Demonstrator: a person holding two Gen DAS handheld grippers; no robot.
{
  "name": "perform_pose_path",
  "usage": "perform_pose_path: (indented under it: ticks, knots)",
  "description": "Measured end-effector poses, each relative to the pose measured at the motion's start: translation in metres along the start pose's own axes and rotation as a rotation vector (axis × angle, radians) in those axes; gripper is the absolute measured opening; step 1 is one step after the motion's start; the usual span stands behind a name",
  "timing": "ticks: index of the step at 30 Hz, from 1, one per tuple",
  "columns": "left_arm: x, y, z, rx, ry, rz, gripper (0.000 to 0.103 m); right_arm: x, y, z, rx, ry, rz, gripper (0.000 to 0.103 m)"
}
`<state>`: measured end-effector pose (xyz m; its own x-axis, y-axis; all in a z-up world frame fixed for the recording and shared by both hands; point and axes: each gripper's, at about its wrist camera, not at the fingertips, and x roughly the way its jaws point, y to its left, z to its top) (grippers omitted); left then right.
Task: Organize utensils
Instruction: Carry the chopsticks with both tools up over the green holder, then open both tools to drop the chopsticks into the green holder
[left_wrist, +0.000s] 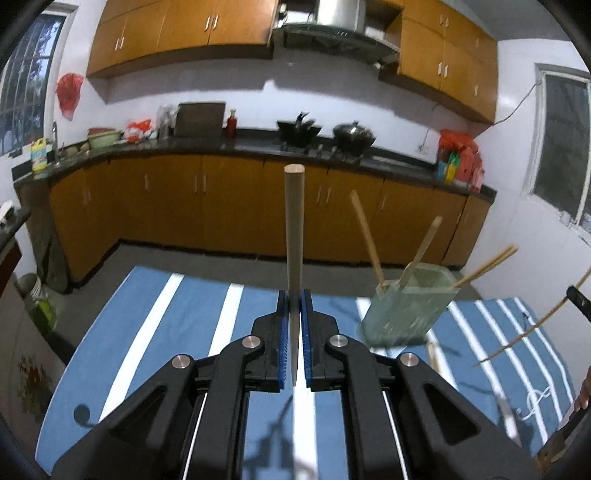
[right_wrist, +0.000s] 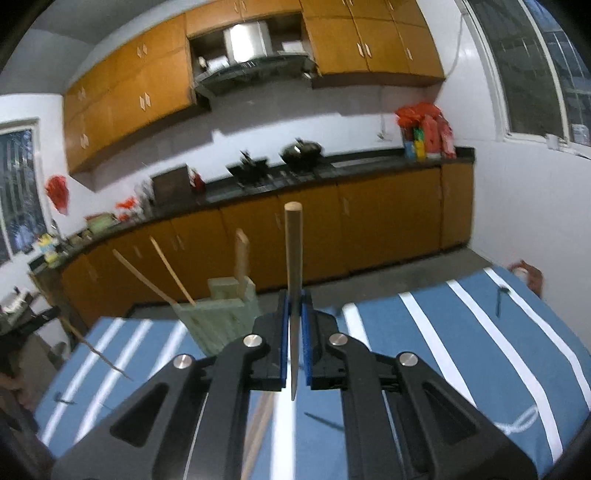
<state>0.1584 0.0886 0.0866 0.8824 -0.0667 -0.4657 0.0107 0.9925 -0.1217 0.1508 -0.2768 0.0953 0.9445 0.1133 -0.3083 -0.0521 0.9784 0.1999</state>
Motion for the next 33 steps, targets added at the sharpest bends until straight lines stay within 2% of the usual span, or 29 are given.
perform_pose_path:
  ticks: [4,7,11,14,20,26,29,33]
  knots:
    - [-0.013,-0.025,0.026,0.016,-0.057,-0.091,0.007,-0.009,0.021,0.037,-0.001,-0.082,0.098,0.008]
    - [-0.021,-0.049,0.042,0.035,-0.106,-0.160,0.007,-0.007,0.036,0.055,-0.013,-0.137,0.129,0.008]
    - [-0.022,-0.079,0.061,0.054,-0.192,-0.188,0.007,0.012,0.056,0.070,-0.037,-0.182,0.123,0.008]
    - [-0.008,-0.099,0.073,0.055,-0.221,-0.207,0.007,0.035,0.065,0.073,-0.062,-0.181,0.108,0.007]
    - [0.034,-0.111,0.065,0.051,-0.208,-0.203,0.007,0.091,0.062,0.060,-0.048,-0.091,0.095,0.008]
    - [0.081,-0.111,0.045,0.050,-0.107,-0.196,0.007,0.122,0.059,0.040,-0.035,-0.010,0.101,0.008]
    - [0.089,-0.111,0.039,0.043,-0.075,-0.201,0.007,0.126,0.060,0.033,-0.039,0.003,0.097,0.012]
    - [0.082,-0.111,0.042,0.052,-0.083,-0.201,0.008,0.123,0.058,0.033,-0.032,-0.004,0.098,0.015]
